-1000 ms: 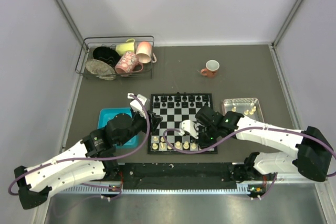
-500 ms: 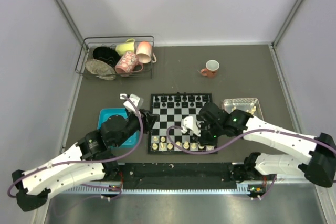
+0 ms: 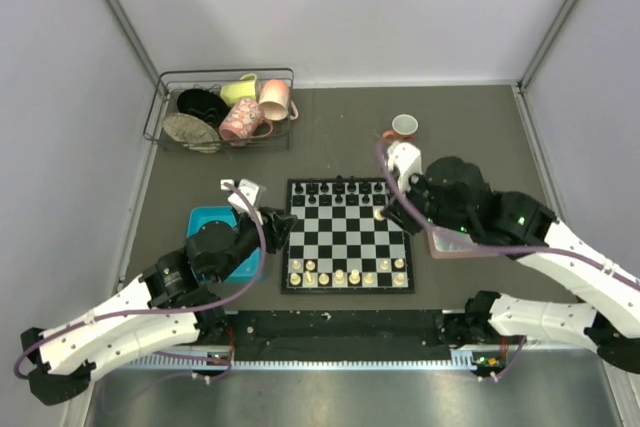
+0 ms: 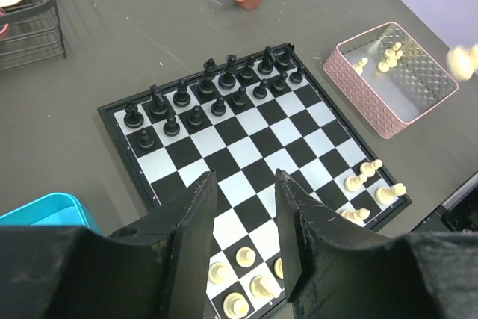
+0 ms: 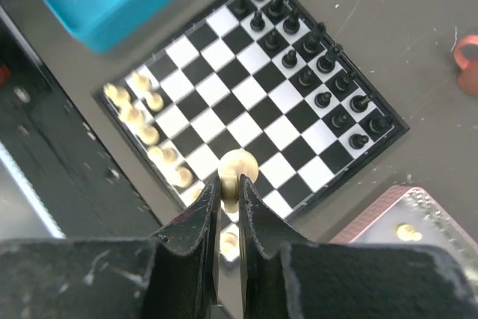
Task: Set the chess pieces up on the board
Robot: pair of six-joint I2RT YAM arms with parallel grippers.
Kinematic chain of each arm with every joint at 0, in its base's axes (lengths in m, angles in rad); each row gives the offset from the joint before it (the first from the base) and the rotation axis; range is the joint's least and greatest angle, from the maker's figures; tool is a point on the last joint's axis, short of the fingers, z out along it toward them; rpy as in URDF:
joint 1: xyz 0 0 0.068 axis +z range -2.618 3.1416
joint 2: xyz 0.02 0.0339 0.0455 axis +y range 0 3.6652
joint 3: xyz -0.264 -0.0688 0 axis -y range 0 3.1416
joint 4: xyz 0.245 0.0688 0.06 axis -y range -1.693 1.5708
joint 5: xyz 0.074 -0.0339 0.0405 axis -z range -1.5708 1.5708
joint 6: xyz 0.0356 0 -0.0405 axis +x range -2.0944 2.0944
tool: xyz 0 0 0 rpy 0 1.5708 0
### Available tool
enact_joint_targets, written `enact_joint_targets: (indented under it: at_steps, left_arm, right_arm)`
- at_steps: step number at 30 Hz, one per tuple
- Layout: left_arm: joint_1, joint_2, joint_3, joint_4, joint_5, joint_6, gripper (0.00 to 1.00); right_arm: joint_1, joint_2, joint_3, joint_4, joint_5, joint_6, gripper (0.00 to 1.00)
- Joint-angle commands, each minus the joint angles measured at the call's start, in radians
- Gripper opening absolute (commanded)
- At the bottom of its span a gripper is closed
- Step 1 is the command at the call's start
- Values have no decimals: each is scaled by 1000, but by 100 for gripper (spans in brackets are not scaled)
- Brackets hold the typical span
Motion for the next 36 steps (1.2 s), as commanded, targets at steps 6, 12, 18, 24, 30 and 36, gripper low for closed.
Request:
enact_joint_targets:
  at_steps: [6,12,18,24,30,36]
  left_arm:
    - [4,10,24,2,-16,-11,42]
    - [6,-22,2,-3,-21,-25,42]
    - [6,-20,-15,-4,-36,-20,42]
    - [6,-31,-50,24,-49,-17,41]
    - [6,-31,-87,48,-47,-11,39]
    - [6,-28,-96,54,-44,-11,39]
  right_arm:
    - [12,177,174,-210,180,723,0]
    - [17,94,-32,-210,225,954,0]
    - [70,44,-126,-206,272,1069,0]
    - [156,47,-199,-204,329,1168,0]
    - [221,59,-262,-186,367,1211,0]
    - [229,97,-313,-74,352,1149,0]
